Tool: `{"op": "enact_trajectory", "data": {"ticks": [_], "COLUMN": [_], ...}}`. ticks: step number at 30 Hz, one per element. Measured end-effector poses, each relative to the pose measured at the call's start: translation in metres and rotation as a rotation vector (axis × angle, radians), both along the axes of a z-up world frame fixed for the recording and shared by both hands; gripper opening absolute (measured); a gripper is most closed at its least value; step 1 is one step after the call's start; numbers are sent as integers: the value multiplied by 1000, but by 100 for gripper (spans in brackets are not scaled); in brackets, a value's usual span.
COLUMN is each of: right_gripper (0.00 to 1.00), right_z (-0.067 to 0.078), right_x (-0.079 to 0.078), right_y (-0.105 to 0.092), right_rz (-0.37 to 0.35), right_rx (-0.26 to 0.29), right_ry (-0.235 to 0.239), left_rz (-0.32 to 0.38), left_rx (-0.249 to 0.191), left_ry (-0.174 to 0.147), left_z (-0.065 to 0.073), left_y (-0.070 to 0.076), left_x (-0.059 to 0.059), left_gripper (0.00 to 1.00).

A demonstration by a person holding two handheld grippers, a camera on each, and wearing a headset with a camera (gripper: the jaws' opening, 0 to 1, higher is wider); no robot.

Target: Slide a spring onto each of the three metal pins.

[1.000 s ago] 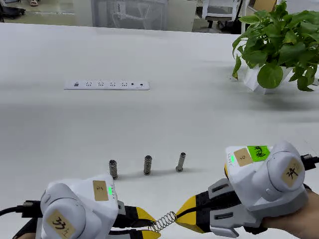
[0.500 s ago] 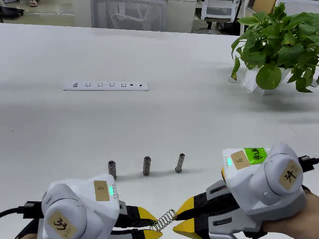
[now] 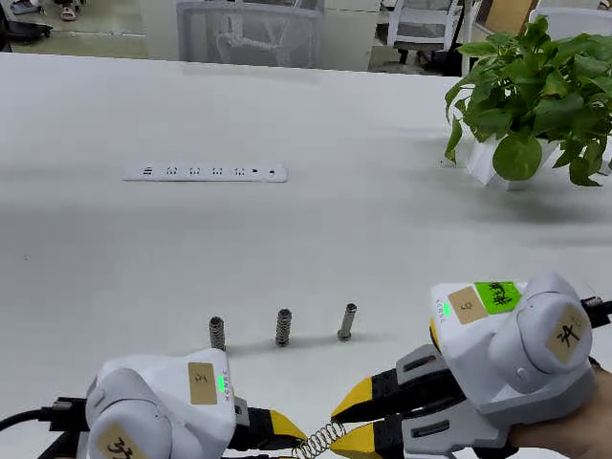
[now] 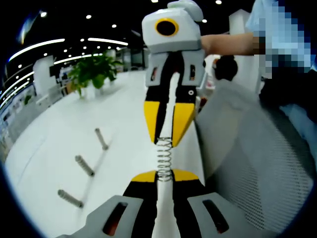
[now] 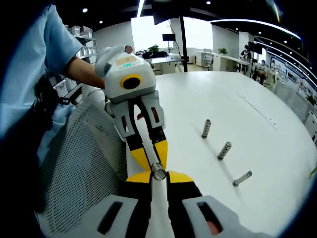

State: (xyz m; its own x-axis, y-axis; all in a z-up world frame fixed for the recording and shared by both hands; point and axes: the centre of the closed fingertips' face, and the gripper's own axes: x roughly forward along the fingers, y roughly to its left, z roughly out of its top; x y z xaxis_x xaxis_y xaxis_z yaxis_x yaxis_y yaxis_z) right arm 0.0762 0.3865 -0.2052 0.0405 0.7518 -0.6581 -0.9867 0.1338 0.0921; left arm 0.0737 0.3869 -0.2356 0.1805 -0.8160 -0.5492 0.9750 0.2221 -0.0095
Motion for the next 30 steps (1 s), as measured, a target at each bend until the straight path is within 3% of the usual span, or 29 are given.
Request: {"op": "enact_trajectory", "data": {"ticks": [10, 18, 21, 27, 30], "right_gripper": [12, 13, 21, 19, 18], "right_z": [3, 1, 1, -2, -9], "right_x": [-1, -1, 0, -5, -9], "right_y": [5, 1, 1, 4, 2], "right_rz": [34, 45, 59, 110, 138], "right_rx": [-47, -69, -82, -103, -129], "right_ry": [-58, -61, -85, -76, -37], "left_rz": [4, 2, -5, -29, -46], "left_rx": [1, -1, -2, 2, 5], "left_ry": [9, 4, -2, -13, -15], "left_z": [-2, -2, -1, 0, 0], "left_y": [-3, -4, -6, -10, -13], "left_x": [0, 0, -1, -4, -7], "left_gripper": [9, 9, 9, 9, 9]}}
